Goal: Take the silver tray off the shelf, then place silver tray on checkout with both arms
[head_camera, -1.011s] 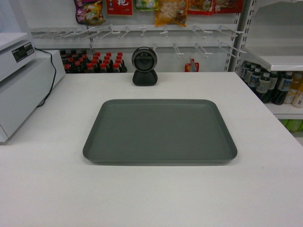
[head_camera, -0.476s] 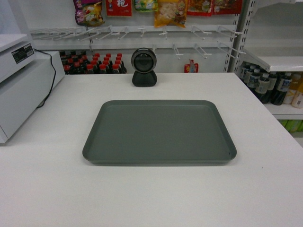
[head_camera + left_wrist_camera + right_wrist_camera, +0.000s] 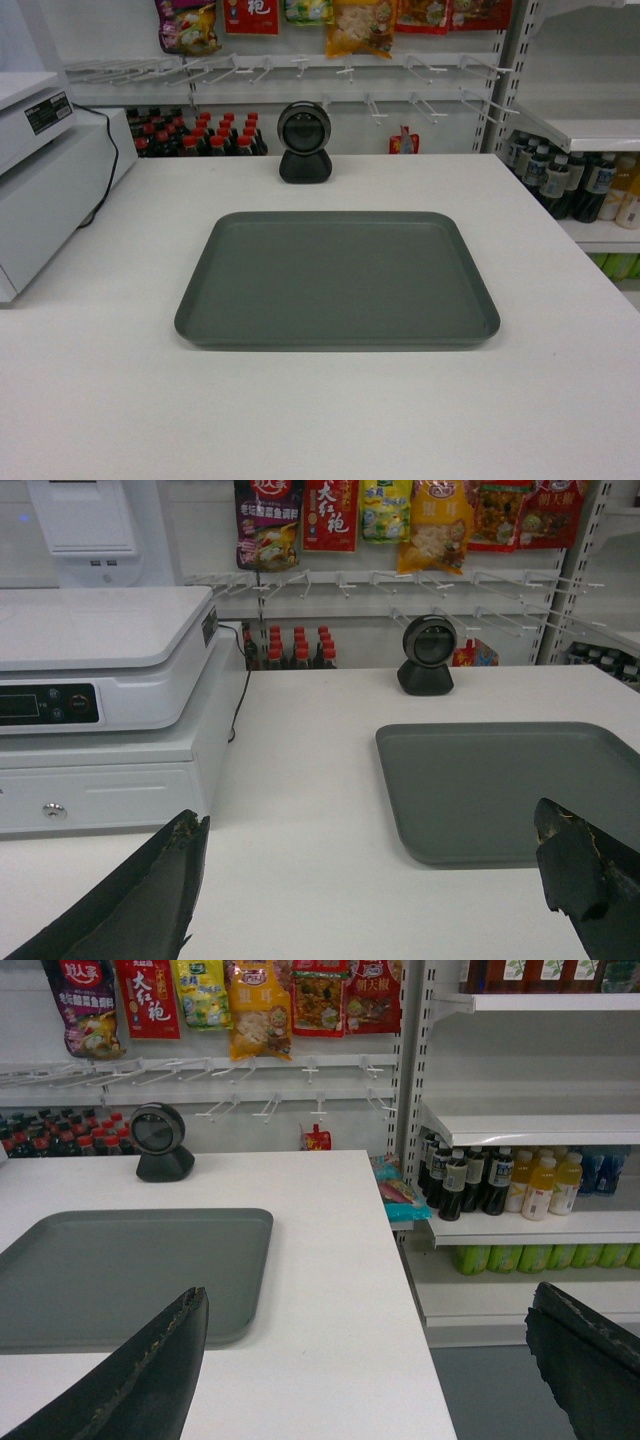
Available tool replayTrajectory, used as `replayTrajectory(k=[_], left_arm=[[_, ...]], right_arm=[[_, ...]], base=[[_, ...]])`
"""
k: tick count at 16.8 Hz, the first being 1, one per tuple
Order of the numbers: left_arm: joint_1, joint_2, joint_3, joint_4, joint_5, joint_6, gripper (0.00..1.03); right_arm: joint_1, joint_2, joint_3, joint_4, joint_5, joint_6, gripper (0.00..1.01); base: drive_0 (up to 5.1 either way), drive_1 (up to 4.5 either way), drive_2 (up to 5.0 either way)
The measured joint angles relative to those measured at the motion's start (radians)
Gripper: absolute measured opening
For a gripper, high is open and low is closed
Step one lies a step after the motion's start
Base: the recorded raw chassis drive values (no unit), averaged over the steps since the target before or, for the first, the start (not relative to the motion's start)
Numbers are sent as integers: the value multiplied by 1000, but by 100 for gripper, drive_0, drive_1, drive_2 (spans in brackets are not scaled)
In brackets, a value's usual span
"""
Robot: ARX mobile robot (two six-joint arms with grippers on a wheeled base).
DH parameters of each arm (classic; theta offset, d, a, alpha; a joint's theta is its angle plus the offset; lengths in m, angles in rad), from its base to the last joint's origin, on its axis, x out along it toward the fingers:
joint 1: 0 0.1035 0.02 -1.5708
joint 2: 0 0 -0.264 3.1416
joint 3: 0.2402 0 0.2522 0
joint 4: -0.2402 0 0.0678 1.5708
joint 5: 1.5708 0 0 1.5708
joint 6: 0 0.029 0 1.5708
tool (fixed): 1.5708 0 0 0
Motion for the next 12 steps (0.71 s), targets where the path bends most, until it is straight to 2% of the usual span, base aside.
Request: replayTrajectory(k=[12], left_arm=[[0, 0, 0, 0, 0, 0, 98]], right_arm=[[0, 0, 0, 0, 0, 0, 98]], base=[[0, 0, 0]])
